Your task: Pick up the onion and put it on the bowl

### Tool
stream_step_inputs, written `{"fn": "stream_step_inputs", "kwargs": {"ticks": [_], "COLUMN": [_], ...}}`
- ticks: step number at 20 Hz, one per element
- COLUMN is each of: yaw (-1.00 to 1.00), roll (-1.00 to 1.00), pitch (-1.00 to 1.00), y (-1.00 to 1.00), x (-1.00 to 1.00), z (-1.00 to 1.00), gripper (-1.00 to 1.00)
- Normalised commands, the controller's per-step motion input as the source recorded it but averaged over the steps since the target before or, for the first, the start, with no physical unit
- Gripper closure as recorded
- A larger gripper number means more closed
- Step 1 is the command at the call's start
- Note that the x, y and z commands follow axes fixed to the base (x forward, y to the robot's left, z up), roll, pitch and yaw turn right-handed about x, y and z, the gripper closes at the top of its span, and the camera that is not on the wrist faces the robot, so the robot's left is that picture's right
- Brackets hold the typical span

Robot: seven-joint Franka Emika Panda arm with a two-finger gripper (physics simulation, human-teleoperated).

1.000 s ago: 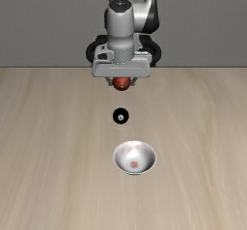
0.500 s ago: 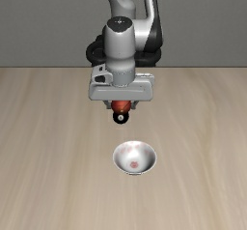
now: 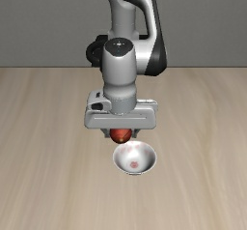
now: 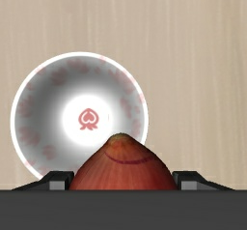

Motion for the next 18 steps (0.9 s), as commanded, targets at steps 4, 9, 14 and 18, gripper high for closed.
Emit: {"fn": "stream_step_inputs", "kwargs": {"ticks": [4, 9, 14, 18], "yaw": [0.0, 0.0, 0.0, 0.0], "roll": [0.0, 0.0, 0.0, 0.0], "pitch": [0.0, 0.0, 0.0, 0.0], "y": [0.75, 0.2, 0.0, 0.0], "x": [0.25, 0.0, 0.0, 0.0], "z": [0.0, 0.0, 0.0, 0.0], "gripper": [1.0, -1.0, -1.0, -1.0]}}
